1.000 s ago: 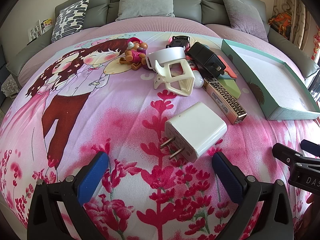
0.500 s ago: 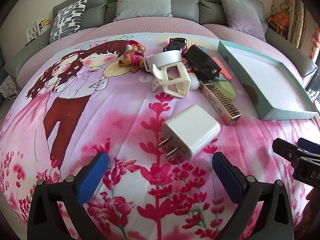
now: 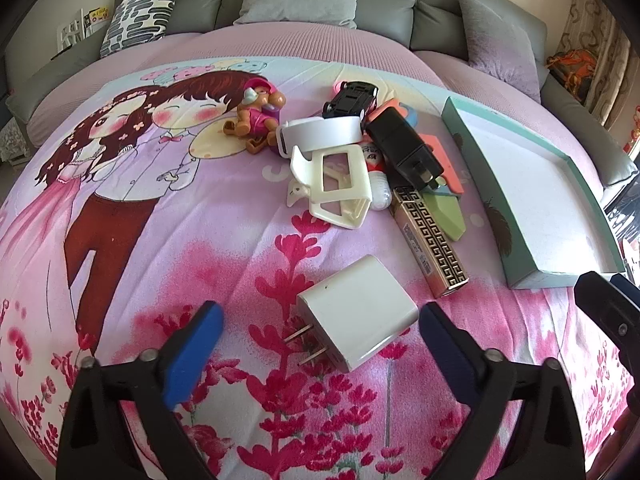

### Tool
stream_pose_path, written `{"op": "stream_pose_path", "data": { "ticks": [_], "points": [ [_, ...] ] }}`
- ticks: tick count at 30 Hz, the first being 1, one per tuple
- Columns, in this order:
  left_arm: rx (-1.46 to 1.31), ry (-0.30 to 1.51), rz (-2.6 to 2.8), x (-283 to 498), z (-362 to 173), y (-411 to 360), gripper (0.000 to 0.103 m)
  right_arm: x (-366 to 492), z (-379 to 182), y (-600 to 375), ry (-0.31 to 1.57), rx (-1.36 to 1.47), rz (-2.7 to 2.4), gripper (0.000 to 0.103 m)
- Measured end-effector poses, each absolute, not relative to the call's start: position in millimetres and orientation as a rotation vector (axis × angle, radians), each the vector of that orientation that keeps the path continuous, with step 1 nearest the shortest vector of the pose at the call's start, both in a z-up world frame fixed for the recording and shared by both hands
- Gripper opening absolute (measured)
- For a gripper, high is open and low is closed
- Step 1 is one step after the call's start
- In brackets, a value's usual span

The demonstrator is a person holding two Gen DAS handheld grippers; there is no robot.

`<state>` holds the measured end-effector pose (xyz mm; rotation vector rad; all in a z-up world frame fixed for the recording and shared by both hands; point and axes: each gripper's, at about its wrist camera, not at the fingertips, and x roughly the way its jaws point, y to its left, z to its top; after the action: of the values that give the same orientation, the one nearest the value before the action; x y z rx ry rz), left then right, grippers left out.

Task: Organize rigid objects
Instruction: 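Grasp the white USB charger with the left tool while the right tool grasps the gold-patterned box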

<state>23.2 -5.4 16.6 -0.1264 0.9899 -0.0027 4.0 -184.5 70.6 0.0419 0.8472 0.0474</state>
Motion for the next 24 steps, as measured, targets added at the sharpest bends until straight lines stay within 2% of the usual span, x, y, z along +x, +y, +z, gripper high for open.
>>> {"op": "stream_pose_path", "data": {
  "ticks": [4,10,18,24],
  "points": [
    [-0.116,0.991,-0.003,23.9,17.1,-7.4,0.089,7.9,67.5,-177.2,0.857,0.03,0.062,0.103],
    [-0.132,0.992,-0.038,17.8,20.5,-3.1,0.066,14.7,68.5,-161.0,0.846,-0.009,0.107,0.103],
    [-0.165,0.995,-0.033,12.5,22.9,13.0,0.065,28.6,69.9,-140.0,0.836,-0.028,0.145,0.103],
    [-0.177,0.984,0.035,13.9,24.7,34.6,0.065,39.5,67.7,-123.1,0.841,-0.025,0.208,0.095]
  ]
}}
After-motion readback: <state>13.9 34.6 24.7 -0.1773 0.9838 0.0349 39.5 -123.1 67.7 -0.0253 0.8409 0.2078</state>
